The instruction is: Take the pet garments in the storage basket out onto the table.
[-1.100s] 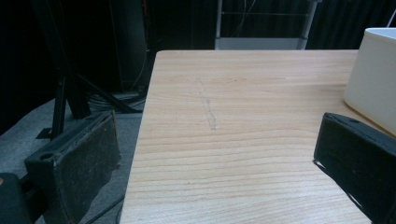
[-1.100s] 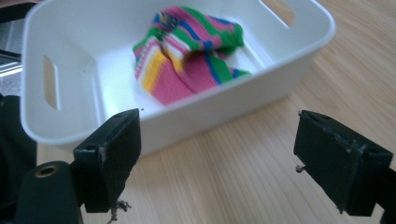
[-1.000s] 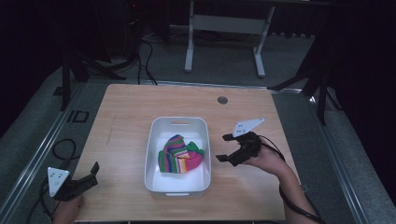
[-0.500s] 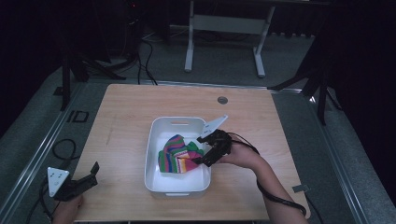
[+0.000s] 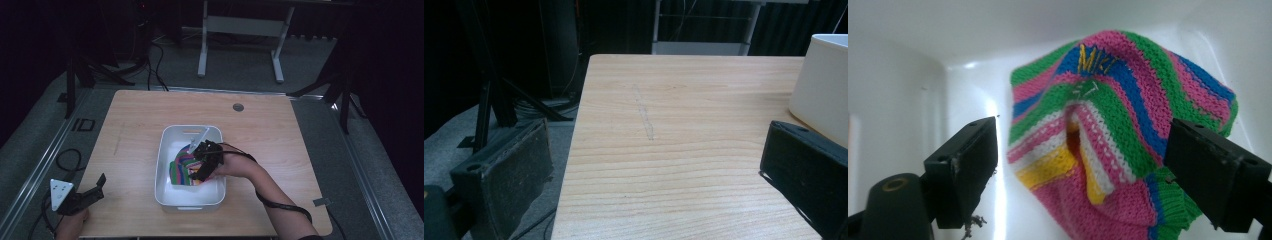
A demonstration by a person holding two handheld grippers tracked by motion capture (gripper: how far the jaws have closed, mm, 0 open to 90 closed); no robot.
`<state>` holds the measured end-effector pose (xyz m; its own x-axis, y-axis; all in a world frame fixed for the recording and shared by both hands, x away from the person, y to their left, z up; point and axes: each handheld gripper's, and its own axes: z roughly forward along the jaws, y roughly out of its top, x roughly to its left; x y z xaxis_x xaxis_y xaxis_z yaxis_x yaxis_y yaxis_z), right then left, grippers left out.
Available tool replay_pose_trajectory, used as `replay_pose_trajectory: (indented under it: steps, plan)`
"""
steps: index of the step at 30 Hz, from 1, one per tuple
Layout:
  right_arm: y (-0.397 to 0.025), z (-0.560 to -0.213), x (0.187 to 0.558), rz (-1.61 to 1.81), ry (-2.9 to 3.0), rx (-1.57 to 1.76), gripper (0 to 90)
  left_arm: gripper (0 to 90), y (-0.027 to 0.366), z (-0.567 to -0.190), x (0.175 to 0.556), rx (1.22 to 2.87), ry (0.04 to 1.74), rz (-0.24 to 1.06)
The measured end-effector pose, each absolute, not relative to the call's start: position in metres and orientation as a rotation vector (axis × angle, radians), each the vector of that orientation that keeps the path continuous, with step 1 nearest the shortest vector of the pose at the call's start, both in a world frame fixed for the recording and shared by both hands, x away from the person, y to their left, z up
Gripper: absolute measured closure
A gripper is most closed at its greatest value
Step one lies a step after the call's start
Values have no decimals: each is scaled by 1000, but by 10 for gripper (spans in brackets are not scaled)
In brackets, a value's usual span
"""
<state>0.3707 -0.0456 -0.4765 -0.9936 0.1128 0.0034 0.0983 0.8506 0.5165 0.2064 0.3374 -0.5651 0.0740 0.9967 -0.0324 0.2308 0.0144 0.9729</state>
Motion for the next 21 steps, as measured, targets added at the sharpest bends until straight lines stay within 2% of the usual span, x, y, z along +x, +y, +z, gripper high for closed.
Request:
replay_pose_trajectory:
  steps: [4, 7, 9, 10, 11, 12, 13, 14, 16, 21]
  plan:
    - [-35, -485, 370, 730, 3010, 168, 155, 9, 337, -565, 206, 1393, 1327, 1014]
    - [-29, -490, 366, 626, 2996, 127, 235, 9, 337, -565, 206, 1393, 1327, 1014]
    - [-26, -491, 364, 571, 2981, 82, 348, 9, 337, -565, 206, 1394, 1328, 1015]
    - [-26, -491, 364, 571, 2981, 82, 348, 9, 337, -565, 206, 1394, 1328, 1015]
    - [-24, -493, 363, 530, 2974, 64, 391, 9, 337, -565, 206, 1393, 1326, 1014]
    - [-22, -495, 362, 494, 2982, 43, 474, 9, 337, -565, 206, 1393, 1326, 1014]
    - [-21, -499, 359, 443, 2960, 10, 683, 9, 338, -565, 206, 1393, 1326, 1013]
    - [-21, -499, 359, 441, 2964, 21, 734, 9, 338, -565, 206, 1392, 1326, 1014]
    - [-24, -496, 360, 478, 2974, 43, 769, 9, 338, -565, 206, 1392, 1327, 1014]
    - [-32, -481, 360, 581, 2975, 72, 781, 9, 338, -565, 206, 1393, 1327, 1014]
